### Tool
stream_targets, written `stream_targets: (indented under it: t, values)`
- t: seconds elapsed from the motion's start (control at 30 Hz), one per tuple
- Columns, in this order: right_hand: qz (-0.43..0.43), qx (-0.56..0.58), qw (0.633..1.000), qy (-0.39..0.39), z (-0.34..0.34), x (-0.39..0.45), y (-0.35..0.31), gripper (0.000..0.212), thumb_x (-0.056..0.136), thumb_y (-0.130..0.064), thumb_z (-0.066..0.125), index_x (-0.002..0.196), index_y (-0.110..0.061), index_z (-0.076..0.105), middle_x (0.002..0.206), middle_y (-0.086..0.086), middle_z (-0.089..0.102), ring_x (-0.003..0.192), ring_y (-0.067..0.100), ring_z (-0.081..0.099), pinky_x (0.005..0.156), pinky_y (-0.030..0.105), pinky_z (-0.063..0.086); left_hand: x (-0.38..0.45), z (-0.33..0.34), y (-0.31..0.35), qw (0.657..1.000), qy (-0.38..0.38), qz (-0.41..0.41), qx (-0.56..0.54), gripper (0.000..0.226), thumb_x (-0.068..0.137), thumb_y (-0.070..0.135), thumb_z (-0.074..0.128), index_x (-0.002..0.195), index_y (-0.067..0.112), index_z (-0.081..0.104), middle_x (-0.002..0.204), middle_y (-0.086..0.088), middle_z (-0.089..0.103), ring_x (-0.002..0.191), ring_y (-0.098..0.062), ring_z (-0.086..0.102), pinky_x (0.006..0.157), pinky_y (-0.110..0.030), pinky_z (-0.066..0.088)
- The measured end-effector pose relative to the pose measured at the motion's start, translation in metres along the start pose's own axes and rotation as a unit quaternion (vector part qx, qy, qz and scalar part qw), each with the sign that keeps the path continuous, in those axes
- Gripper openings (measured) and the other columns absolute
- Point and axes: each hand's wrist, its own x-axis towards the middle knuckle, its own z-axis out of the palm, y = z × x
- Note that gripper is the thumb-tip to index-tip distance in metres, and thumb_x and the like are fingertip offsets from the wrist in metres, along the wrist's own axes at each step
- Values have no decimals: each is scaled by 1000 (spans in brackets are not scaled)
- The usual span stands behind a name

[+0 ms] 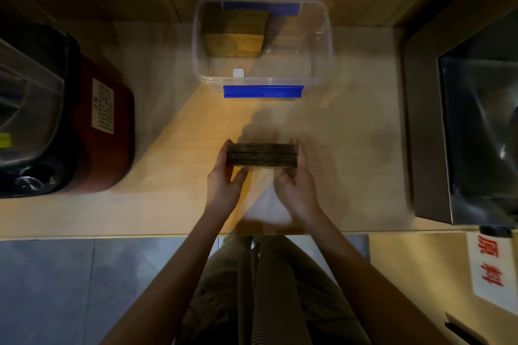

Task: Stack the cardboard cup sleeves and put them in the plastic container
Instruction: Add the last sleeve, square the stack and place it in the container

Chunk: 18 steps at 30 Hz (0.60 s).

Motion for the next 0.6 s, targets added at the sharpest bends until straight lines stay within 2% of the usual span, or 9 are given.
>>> stream_targets:
  t: [0.07,0.17,0.27,0.4,0.47,0.6]
  values:
    - [-21,-13,1000,-4,-4,1,0,63,92,-12,46,142,-32,14,136,6,51,113,17,56,93,31,49,-1,1,1,1000,-1,4,0,69,84,7,56,143,16,22,140,-9,46,122,-7,42,100,-18,37]
    - [-45,-39,998,-16,-12,4,0,51,89,-12,52,134,-26,34,123,4,59,103,12,60,87,29,51,1,-2,1,1000,-5,16,5,69,84,5,57,142,16,22,135,-3,47,121,-8,43,92,-6,37]
    - [-62,-71,995,-25,-24,8,-3,43,83,-11,61,123,-20,48,117,2,63,103,11,59,88,28,51,6,-13,-1,997,-19,44,54,61,80,6,61,135,14,37,128,-3,52,118,-12,50,94,-15,41]
    - [-64,-136,986,-66,-38,19,-9,45,77,-15,70,119,-18,54,110,3,67,99,13,61,83,24,48,18,-30,2,988,-58,82,118,52,74,9,68,123,11,51,120,-8,62,109,-21,59,95,-32,48]
    - [-70,-160,981,-84,-45,25,-14,47,75,-15,71,119,-17,54,110,5,68,100,16,62,85,26,49,24,-35,8,983,-76,90,140,50,73,11,70,120,11,53,116,-8,64,107,-20,60,92,-29,47]
    - [-81,-184,975,-94,-58,37,-32,48,70,-14,76,114,-12,58,105,11,70,97,24,64,87,33,49,35,-48,30,985,-124,40,114,42,70,15,73,108,17,58,106,-3,65,101,-15,61,89,-27,49]
